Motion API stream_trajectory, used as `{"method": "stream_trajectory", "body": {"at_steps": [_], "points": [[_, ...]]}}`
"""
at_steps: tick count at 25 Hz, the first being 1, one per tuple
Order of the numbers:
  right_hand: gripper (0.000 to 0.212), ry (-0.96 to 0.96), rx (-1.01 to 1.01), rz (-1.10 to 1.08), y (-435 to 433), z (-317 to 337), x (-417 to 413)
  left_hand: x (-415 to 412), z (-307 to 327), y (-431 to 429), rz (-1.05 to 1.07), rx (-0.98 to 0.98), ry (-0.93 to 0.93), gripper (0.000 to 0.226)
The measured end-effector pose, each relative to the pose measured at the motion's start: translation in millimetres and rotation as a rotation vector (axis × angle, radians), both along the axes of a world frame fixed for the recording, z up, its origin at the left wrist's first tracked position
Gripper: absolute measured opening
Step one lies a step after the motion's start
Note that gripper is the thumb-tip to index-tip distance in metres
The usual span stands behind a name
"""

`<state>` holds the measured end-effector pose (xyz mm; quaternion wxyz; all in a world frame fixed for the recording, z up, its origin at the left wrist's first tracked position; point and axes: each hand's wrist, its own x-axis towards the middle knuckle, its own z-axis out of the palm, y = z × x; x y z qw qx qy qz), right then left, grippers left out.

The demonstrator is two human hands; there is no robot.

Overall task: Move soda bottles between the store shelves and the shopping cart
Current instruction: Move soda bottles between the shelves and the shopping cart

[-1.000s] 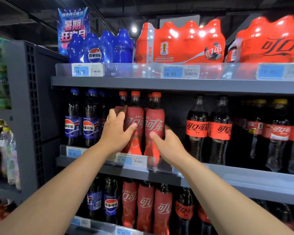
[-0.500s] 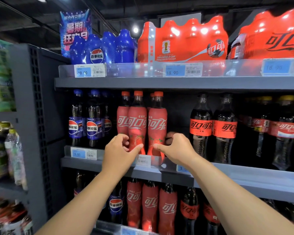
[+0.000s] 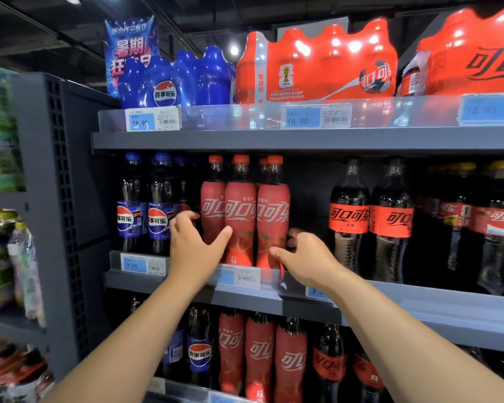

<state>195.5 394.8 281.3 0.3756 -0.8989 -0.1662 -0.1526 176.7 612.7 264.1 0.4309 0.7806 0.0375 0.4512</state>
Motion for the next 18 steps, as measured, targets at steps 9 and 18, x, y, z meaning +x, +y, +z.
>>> {"method": "stream_trajectory", "body": {"at_steps": [9, 18], "points": [[0.032, -0.02, 0.027, 0.043, -0.2, -0.8, 0.1, 22.4, 17.0, 26.3, -0.145, -0.036, 0.296, 0.056], [0.024, -0.015, 0.033, -0.007, 4.7, -2.4, -0.4, 10.5, 13.8, 52.3, -0.428, -0.019, 0.368, 0.042]]}}
